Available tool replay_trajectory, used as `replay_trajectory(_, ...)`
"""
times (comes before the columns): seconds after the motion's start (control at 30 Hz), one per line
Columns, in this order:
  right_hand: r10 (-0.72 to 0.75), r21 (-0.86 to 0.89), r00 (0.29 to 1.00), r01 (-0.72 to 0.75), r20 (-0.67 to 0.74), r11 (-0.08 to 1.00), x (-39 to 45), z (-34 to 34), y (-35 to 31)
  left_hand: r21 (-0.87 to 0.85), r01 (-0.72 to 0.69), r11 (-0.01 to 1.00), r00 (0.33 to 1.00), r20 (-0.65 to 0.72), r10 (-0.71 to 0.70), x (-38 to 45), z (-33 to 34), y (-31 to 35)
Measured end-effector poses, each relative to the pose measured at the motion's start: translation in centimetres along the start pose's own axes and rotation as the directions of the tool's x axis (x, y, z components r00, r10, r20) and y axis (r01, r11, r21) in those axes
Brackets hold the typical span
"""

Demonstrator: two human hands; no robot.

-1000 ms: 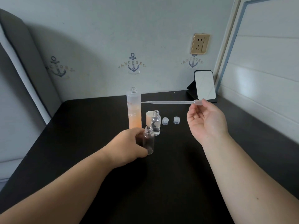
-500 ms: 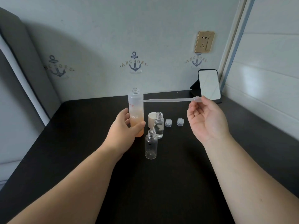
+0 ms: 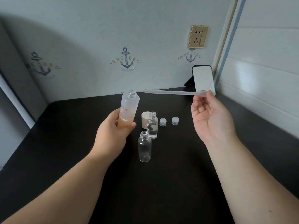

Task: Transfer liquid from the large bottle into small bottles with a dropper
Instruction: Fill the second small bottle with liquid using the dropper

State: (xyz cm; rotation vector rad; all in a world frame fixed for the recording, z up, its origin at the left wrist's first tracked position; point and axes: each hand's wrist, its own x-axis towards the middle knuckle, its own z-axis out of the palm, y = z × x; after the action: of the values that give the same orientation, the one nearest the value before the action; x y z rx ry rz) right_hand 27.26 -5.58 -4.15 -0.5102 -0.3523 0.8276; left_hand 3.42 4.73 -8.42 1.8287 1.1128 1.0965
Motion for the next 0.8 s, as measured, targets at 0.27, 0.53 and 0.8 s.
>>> replay_trajectory(0.27,-0.103,-0.129,0.995,0.102,-0.001,0.986,0.1,0.0,-0.3,0.065,-0.066,0.996,0.997,-0.029,0.068,0.0,-0.1,0.2)
replay_trajectory(0.53,-0.167,-0.183,0.985,0.171,0.033,0.968,-0.1,0.1,-0.9,0.117,-0.115,0.986,0.992,-0.044,0.121,0.2,-0.1,0.1)
replay_trajectory(0.8,-0.194,-0.258,0.98,0.2,0.05,0.945,0.1,-0.2,-1.4,0.231,-0.134,0.964,0.986,-0.062,0.152,0.2,-0.3,0.0)
